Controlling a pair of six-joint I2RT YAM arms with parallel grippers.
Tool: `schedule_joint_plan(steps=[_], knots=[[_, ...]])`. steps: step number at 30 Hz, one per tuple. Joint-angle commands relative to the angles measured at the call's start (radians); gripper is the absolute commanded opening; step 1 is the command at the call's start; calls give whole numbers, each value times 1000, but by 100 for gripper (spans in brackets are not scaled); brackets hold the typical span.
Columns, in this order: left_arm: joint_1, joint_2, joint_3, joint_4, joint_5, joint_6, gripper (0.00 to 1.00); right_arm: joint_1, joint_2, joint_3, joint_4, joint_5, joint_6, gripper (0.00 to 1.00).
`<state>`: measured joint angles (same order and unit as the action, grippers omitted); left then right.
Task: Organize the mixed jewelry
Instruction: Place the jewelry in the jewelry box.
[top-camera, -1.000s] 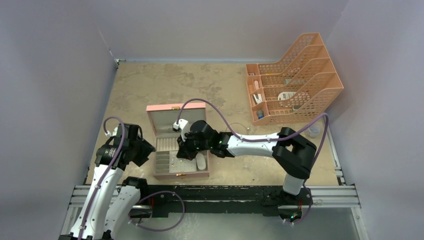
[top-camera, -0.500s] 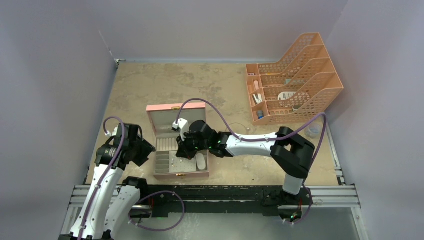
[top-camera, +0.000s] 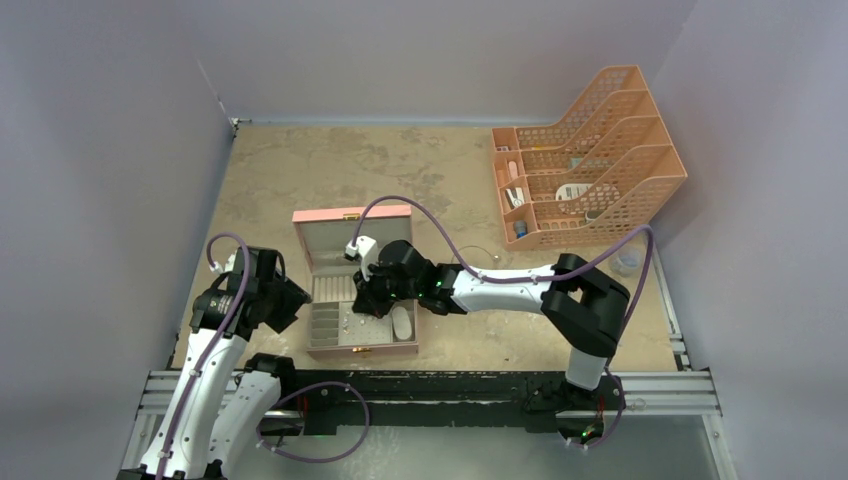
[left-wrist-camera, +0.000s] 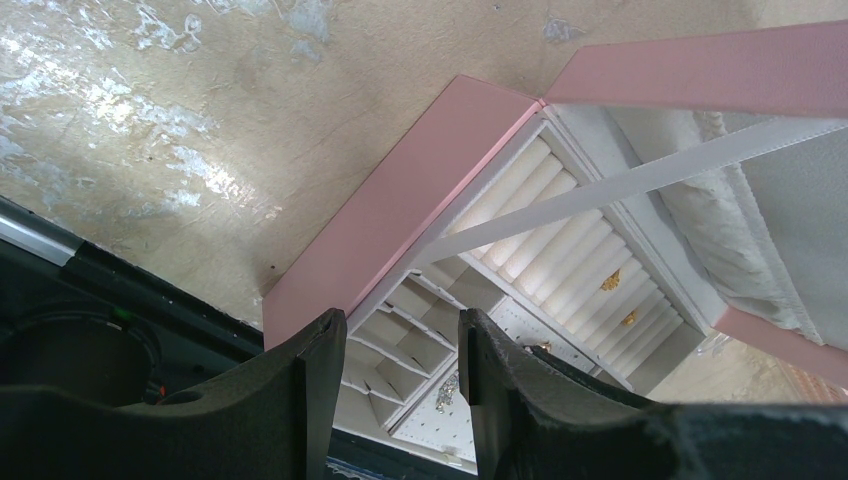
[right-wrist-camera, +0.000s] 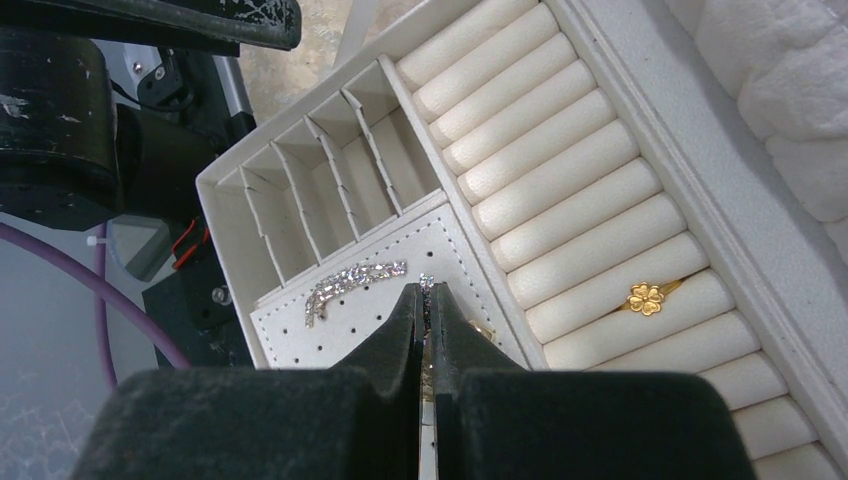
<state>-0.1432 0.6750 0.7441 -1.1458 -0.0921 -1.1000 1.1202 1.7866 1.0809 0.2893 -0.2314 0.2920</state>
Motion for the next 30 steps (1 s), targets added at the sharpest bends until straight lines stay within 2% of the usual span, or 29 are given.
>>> schedule_joint_plan(steps=[1,10,30], knots=[[3,0,24,14,-12,-12,44,5,-55,2,8,-54,-12,0],[2,0,24,14,-11,-12,44,6,-72,-18,16,-70,-12,0],[3,-4,24,13,-10,-11,44,4,-32,5,25,-3,4,0]])
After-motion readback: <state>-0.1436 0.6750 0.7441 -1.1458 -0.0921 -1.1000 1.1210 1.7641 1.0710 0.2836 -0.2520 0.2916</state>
